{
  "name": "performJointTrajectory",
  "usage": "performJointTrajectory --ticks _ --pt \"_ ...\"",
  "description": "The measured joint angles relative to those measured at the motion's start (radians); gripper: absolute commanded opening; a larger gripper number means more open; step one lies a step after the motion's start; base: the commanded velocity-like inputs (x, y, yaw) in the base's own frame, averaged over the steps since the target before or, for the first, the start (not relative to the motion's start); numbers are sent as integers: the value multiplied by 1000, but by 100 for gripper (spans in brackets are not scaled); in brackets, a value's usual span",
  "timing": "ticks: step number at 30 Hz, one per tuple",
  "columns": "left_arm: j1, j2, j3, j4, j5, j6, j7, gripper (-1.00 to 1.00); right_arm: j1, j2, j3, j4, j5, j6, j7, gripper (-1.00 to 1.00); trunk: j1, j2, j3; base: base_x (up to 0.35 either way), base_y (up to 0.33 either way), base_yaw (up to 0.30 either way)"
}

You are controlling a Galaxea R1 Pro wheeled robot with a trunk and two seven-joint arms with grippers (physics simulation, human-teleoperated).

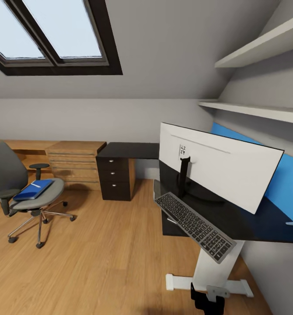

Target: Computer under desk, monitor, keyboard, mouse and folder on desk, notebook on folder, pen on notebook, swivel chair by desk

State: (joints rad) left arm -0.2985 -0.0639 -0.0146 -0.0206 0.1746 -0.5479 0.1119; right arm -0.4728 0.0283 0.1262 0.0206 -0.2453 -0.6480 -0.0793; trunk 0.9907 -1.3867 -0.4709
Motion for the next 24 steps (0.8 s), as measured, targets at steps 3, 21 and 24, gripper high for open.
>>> performJointTrajectory --ticks 3,21,24 --pt "0 1 0 0 0 0 0 100 0 1 0 0 -1 0 0 100 -12 21 9 0 0 0" --pt "0 2 0 0 0 0 -1 100 0 2 -1 -1 -2 -2 0 100 -12 21 10 -4 -5 0" --pt "0 2 0 0 0 0 -1 100 0 2 -1 -1 -1 -2 0 100 -11 21 10 -101 -130 0"
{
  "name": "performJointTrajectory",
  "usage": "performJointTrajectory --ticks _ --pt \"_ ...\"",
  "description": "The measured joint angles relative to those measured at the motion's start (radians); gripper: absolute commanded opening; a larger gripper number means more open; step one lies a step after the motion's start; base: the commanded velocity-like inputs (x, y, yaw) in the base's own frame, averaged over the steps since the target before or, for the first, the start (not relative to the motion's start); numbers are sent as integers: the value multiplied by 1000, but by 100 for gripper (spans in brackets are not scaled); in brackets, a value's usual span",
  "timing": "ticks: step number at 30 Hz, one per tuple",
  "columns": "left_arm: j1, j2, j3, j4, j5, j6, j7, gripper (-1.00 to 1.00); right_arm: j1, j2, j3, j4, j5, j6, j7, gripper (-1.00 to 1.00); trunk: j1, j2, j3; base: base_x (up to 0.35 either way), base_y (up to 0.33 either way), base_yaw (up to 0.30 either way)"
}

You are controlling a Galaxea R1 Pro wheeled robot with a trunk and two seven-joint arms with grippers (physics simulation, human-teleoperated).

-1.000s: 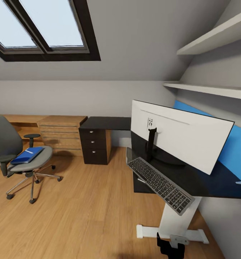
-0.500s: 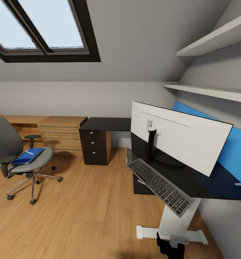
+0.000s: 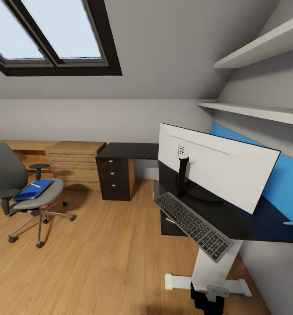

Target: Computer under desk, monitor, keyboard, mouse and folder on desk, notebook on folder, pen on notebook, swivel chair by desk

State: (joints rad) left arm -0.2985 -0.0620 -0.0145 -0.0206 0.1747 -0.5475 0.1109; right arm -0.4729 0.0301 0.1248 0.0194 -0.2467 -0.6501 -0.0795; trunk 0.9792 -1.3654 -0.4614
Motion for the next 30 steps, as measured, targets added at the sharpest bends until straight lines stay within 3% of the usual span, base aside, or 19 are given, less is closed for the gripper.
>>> performJointTrajectory --ticks 6,24,30 --pt "0 0 0 0 0 0 0 100 0 -1 -1 0 0 0 0 100 0 0 0 -161 -207 0" --pt "0 -1 0 0 0 0 0 100 0 -9 -3 0 0 -1 0 100 0 0 0 -8 -13 0" --pt "0 1 0 0 0 0 0 100 0 -9 -3 0 0 -2 0 100 0 0 0 0 -188 0"
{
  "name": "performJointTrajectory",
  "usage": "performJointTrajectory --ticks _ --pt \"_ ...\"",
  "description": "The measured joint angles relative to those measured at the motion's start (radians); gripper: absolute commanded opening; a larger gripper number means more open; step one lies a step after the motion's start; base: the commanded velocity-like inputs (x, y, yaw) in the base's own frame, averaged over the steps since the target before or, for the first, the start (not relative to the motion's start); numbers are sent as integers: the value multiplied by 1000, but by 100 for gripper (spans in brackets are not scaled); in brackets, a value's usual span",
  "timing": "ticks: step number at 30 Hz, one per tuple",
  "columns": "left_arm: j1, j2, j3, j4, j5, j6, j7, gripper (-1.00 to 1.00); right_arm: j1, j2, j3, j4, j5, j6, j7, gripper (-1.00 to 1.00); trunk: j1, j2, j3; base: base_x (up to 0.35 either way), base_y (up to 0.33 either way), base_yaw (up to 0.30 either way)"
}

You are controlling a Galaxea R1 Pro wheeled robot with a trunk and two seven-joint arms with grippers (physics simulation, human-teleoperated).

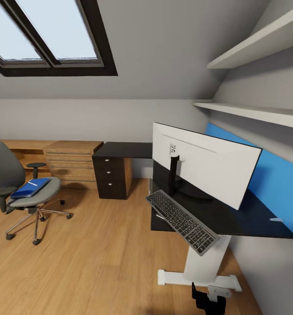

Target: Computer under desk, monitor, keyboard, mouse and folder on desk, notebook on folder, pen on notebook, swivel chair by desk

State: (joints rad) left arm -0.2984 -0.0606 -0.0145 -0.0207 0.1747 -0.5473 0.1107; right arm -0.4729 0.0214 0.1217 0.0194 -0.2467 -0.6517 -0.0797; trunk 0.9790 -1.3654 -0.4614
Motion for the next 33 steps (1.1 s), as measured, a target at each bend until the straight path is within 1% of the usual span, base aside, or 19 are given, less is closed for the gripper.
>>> performJointTrajectory --ticks 4,8,12,23,33 --pt "0 1 0 0 0 -1 0 100 0 2 0 0 0 0 0 100 0 0 0 0 -255 0" --pt "0 1 0 0 0 0 0 100 0 4 0 0 0 0 0 100 0 0 0 0 -141 0" --pt "0 1 0 0 0 0 0 100 0 5 0 0 -1 1 0 100 0 0 0 0 -56 -35" --pt "0 1 0 0 0 0 0 100 0 5 0 0 -1 1 -1 100 0 0 0 -7 -11 -147" --pt "0 1 0 0 0 0 1 100 0 4 -1 0 -1 0 -1 100 1 0 0 -247 -44 -14"
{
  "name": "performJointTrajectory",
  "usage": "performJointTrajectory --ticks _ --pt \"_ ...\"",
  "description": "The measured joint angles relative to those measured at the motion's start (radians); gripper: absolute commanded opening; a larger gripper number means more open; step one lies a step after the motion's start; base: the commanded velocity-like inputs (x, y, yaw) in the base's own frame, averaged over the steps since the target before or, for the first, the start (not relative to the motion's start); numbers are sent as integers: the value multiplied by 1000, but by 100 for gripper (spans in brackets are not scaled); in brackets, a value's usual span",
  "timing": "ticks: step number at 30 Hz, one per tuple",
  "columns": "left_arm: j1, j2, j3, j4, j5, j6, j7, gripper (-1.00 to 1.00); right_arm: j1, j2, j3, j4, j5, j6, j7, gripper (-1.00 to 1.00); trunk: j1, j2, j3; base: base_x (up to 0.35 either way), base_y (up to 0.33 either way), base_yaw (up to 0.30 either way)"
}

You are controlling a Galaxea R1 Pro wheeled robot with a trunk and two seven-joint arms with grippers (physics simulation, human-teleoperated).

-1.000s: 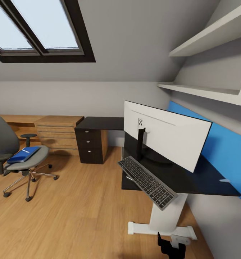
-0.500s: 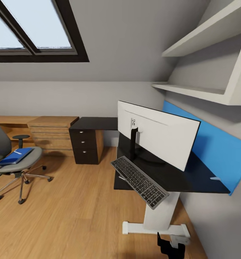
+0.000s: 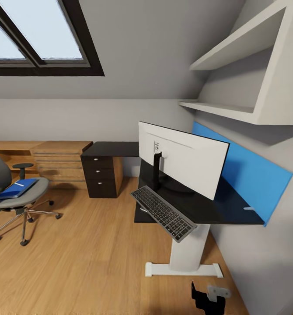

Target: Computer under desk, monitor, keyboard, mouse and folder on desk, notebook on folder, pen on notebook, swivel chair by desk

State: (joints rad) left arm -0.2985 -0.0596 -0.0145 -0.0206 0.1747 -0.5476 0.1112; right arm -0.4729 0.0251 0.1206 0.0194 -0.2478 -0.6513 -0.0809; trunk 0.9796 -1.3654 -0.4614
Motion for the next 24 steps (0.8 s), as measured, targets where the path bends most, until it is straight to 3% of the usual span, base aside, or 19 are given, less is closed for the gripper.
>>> performJointTrajectory --ticks 9,13,17,19,20,21,23,24 --pt "0 -1 0 0 0 -1 1 100 -1 -16 -6 -21 -6 12 3 100 -1 0 0 -46 -19 0" --pt "0 -2 0 0 0 -2 2 100 -1 -39 -35 -82 -48 83 13 100 -1 0 0 -3 -1 0" --pt "0 -2 0 0 0 -3 3 100 -1 -51 -63 -167 -105 210 52 100 -1 0 0 -1 0 0" --pt "0 -2 1 0 0 -2 4 100 -1 -64 -79 -231 -152 313 98 100 -1 0 0 0 0 0" --pt "0 -1 1 0 0 -2 6 100 -1 -89 -95 -294 -227 432 162 100 -1 0 0 0 0 0" --pt "0 -2 1 0 0 -2 6 100 -1 -104 -102 -320 -274 486 190 100 -1 0 0 0 0 0" --pt "0 -2 1 0 0 -2 7 100 0 -119 -107 -346 -323 535 210 100 -1 0 0 0 0 0" --pt "0 -2 1 0 0 -2 7 100 -1 -135 -111 -375 -375 579 225 100 -1 0 0 0 0 0"
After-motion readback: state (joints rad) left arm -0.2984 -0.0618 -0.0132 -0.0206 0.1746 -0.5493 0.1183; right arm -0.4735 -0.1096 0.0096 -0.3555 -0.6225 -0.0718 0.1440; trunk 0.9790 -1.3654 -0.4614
